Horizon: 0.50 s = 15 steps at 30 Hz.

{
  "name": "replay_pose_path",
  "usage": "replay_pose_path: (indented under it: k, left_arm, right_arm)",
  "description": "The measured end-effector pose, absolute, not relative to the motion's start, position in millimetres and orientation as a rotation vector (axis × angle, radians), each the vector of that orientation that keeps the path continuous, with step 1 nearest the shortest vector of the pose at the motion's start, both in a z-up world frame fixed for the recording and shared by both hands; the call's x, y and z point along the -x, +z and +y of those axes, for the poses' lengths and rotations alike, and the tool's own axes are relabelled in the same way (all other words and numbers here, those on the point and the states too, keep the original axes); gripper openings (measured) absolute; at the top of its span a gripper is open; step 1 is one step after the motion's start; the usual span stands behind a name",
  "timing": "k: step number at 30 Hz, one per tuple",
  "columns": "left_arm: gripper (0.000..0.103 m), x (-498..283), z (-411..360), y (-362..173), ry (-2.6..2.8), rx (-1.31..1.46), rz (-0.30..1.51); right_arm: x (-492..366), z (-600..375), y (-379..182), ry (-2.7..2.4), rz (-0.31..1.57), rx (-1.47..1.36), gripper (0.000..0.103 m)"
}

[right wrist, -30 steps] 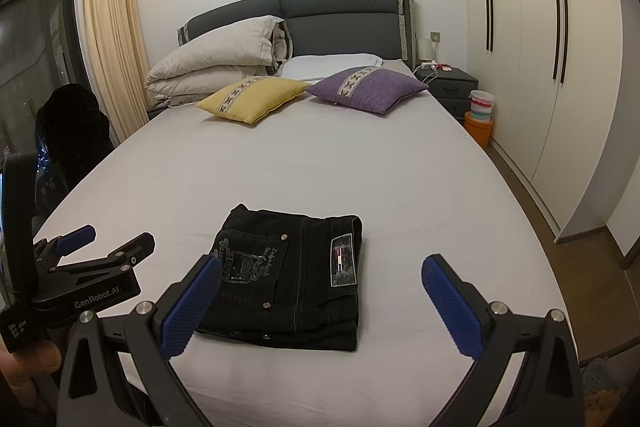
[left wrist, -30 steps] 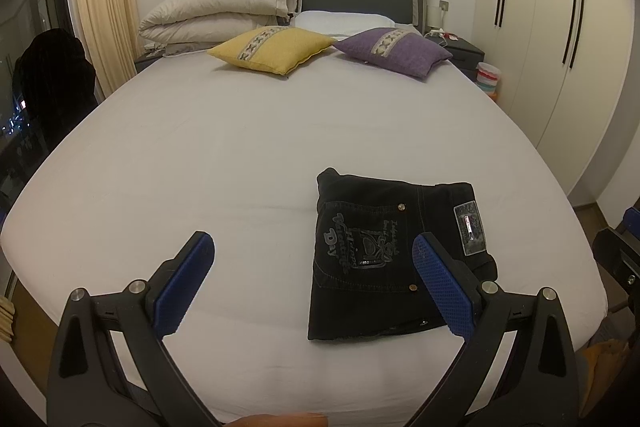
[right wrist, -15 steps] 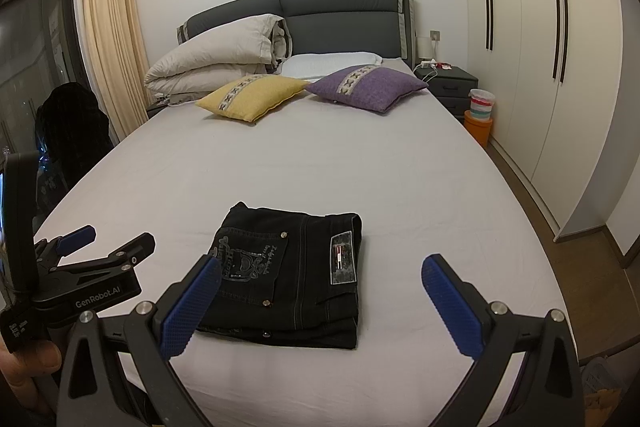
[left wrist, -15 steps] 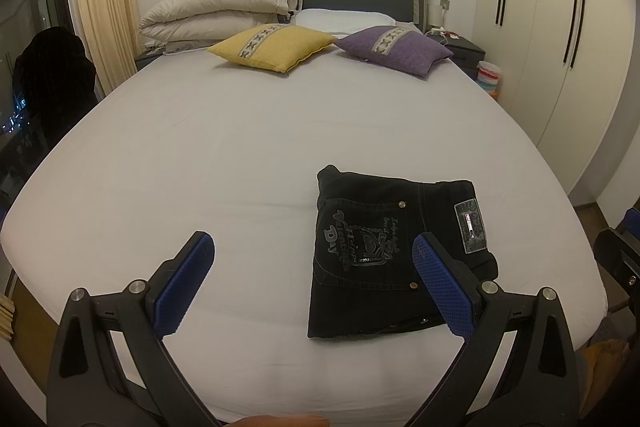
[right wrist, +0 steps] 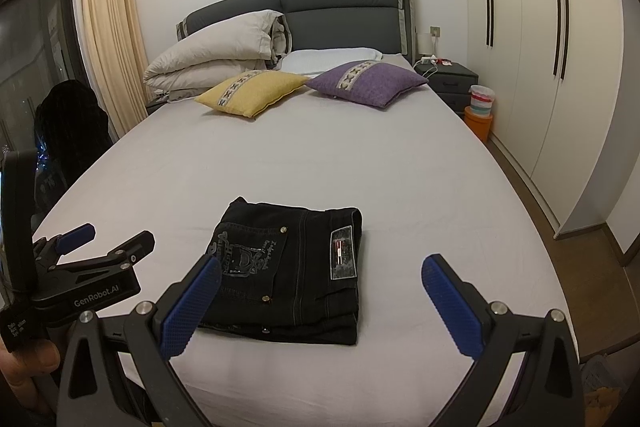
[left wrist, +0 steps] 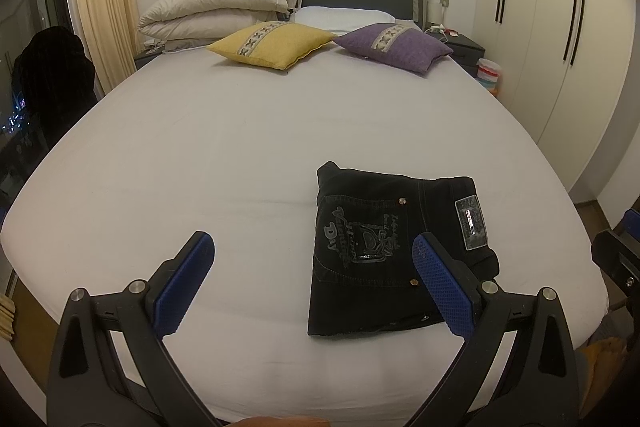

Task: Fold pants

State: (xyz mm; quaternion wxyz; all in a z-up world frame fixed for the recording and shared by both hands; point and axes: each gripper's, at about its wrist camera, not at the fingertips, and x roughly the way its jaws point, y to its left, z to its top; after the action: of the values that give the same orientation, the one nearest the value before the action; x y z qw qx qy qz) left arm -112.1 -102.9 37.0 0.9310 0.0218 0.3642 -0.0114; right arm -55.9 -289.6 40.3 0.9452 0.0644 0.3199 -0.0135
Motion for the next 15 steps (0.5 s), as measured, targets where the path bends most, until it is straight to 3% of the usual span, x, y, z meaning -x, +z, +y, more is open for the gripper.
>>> replay_pose_path:
  k: [15]
  left_arm:
    - [0.103, 112.4, -99.5, 33.4, -0.039, -0.034, 0.763]
  right_arm:
    - [57.7, -292.8, 36.0, -0.022, 0.673, -0.133, 0.103]
